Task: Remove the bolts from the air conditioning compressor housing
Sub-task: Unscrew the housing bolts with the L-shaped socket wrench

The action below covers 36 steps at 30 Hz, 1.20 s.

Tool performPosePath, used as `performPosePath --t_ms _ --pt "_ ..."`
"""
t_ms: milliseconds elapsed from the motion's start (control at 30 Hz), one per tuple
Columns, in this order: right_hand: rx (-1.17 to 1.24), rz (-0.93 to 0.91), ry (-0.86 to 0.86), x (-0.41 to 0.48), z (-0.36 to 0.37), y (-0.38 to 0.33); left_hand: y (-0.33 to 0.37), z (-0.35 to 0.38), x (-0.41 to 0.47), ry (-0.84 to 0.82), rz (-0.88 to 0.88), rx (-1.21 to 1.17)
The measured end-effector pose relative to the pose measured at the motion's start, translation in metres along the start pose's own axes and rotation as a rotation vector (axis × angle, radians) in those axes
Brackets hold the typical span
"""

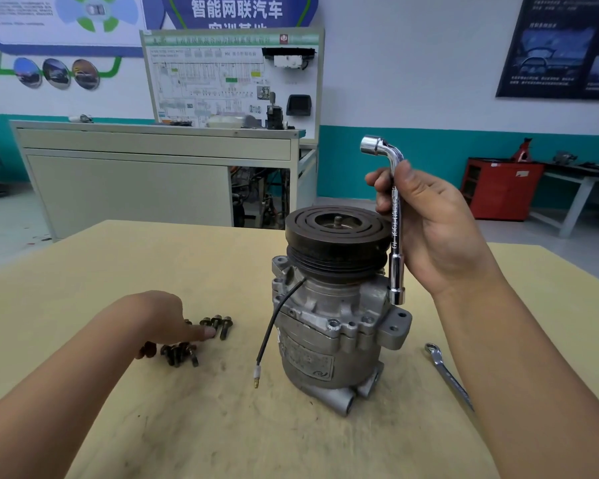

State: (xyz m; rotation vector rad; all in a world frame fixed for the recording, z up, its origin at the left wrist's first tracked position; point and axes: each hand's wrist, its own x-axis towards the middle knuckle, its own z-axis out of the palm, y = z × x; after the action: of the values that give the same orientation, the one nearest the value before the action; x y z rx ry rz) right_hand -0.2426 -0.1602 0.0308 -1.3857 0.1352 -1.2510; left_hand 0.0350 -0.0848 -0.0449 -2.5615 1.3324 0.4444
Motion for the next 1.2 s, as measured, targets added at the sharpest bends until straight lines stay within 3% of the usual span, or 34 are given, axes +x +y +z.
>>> performPosePath --t_ms 100,167,233,300,567,700,867,1200 --pt "-0.002 0.004 0.002 0.000 -0.001 0.000 0.006 -0.012 -0.018 0.212 0.019 0.012" --pt "0.007 0.006 0.002 0.001 -0.001 0.001 0.016 -0.020 -0.037 0.376 0.124 -0.242" --pt "0.007 0.006 -0.002 0.001 -0.001 0.000 0.032 -0.020 -0.062 0.387 0.336 -0.601" --pt "0.005 0.006 -0.005 0.001 -0.001 0.000 0.054 -0.009 -0.088 0.377 0.511 -0.806" --pt "0.096 -0.025 -0.001 0.000 -0.007 -0.017 0.115 0.029 -0.100 0.634 0.518 -0.778" --pt "0.112 -0.054 0.030 -0.001 -0.012 -0.030 0.114 0.030 -0.092 0.614 0.654 -0.997" --pt "0.025 -0.015 0.091 -0.001 -0.012 -0.028 0.106 0.028 -0.080 0.544 0.735 -1.012" --pt "-0.051 0.005 0.177 0.001 -0.019 -0.029 0.072 0.012 -0.034 0.217 0.965 -1.006"
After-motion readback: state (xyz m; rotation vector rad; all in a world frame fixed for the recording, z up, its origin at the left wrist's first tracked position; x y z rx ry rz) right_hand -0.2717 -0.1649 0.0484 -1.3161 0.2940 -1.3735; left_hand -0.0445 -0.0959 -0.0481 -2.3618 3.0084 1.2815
